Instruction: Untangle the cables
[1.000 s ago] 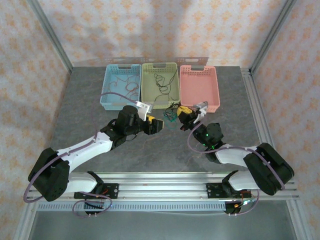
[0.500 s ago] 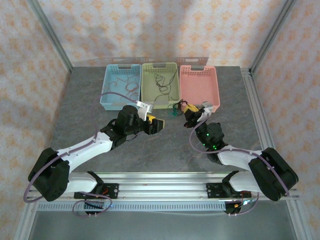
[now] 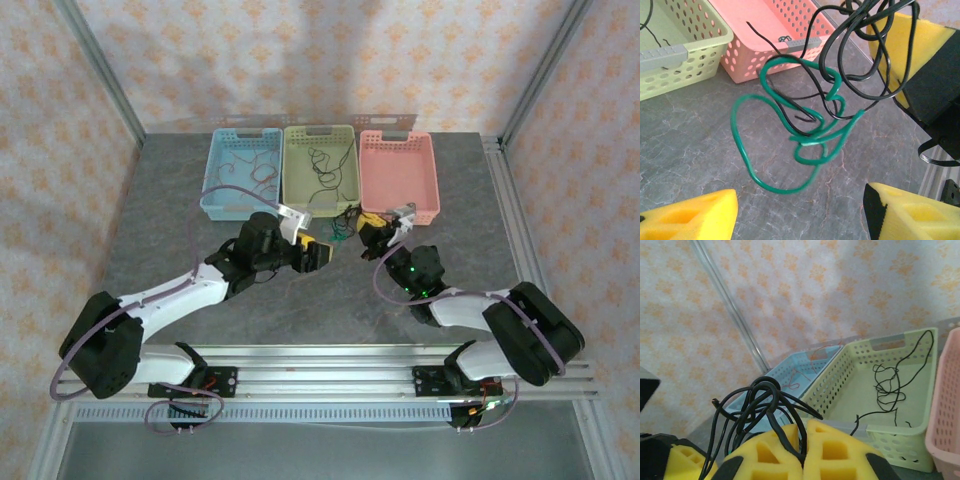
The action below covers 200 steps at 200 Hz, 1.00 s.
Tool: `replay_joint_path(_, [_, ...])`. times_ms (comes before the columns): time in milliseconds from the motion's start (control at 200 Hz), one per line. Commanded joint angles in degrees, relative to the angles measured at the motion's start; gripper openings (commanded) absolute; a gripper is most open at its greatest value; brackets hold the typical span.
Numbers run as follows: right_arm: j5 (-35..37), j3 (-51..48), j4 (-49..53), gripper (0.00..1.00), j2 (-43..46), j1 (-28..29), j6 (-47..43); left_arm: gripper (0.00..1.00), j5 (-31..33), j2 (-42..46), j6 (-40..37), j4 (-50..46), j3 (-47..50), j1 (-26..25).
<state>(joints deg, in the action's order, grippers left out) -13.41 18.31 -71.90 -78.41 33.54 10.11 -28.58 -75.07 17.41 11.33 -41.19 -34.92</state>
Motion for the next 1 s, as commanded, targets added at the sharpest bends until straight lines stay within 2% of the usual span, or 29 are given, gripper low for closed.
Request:
replay_joint_path(0, [-4.15, -0.03, -6.01, 0.0, -0.98, -0.21, 1.55, 0.68, -0.95, -0.63, -1.92, -0.14, -2.12, -0.68])
replay_joint_path(355, [-8.0, 0.26, -8.55, 0.0, -2.0, -0.23, 3.55, 0.66, 0.09, -1.05, -1.99, -1.04, -2.64, -0.96])
replay_joint_path(801, [-9.63, -0.06, -8.57, 0.0, 1.86, -0.22, 5.68, 0.65, 4.14, -0.13, -1.54, -1.79, -2.25, -0.9])
replay_joint_path(996, [-12.14, 0.55, -8.62, 0.0, 1.45, -0.22, 6.73, 0.61, 3.71, 0.18, -1.59, -1.29, -1.95, -0.94])
